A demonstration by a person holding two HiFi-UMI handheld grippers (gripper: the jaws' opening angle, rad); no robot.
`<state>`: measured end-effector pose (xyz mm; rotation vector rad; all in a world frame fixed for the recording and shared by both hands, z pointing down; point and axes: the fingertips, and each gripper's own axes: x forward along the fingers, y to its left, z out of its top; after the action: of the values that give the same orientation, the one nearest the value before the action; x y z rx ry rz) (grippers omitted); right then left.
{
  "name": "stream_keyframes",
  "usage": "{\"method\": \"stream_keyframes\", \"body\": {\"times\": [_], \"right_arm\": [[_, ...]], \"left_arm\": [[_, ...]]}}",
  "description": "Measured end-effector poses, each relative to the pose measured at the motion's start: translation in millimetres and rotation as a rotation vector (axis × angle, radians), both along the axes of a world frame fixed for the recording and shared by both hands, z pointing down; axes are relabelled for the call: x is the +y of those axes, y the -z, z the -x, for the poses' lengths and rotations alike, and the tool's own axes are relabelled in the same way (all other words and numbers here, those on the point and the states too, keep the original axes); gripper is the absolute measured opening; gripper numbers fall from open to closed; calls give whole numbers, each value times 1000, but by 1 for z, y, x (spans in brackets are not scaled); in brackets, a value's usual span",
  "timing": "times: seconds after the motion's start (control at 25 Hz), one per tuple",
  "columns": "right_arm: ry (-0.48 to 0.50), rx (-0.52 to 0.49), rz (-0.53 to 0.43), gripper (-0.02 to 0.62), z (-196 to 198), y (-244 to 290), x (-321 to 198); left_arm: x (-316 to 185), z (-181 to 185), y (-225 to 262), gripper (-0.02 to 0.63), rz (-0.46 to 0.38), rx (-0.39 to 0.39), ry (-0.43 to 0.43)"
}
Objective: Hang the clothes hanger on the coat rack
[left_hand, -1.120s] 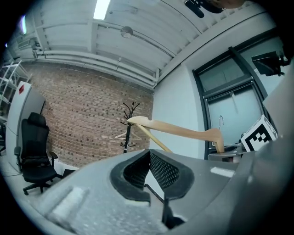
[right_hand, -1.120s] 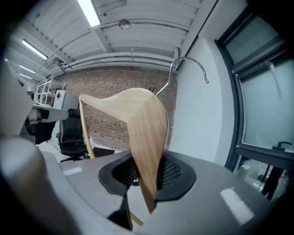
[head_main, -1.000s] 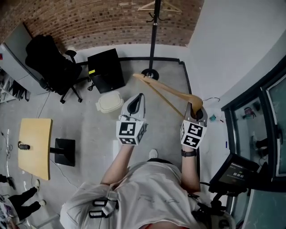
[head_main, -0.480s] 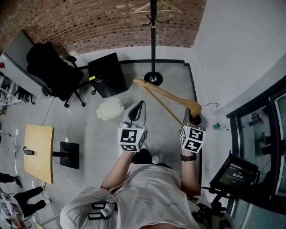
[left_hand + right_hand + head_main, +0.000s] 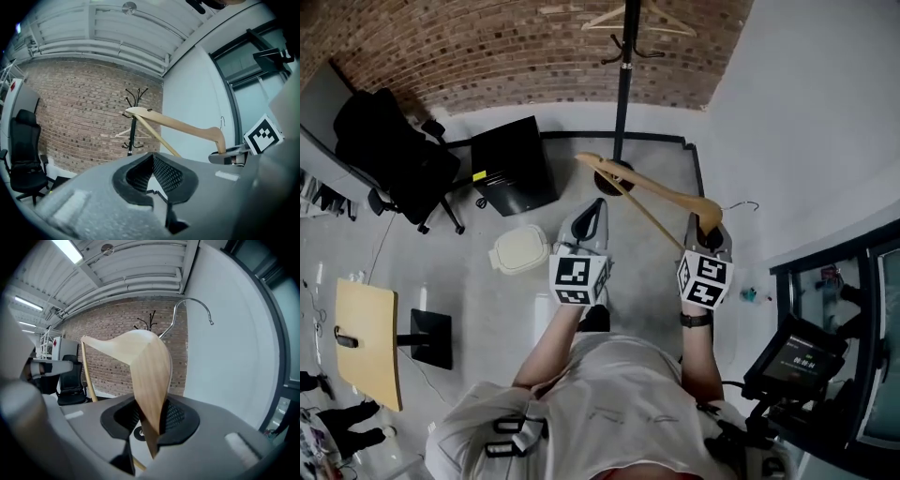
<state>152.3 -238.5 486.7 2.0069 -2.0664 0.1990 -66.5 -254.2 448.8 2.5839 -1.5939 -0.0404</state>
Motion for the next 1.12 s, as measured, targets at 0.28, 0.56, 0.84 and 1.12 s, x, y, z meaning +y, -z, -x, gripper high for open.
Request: {"method": "stream_keyframes", "body": {"times": [0.28,0.56,0.84,1.12], "right_arm": [[2,14,-56,98,22,44,-135],[15,-9,-30,98,27,36,-220],[144,33,-45,97,30,29,-323],[304,187,-115,98,13,79,-458]], "left_arm": [[-123,29,27,2,-35,30,34],[-195,29,16,2,15,18,25],[-289,15,-12,2,62,16,104],[-370,-28,7,2,11,-13,153]]}}
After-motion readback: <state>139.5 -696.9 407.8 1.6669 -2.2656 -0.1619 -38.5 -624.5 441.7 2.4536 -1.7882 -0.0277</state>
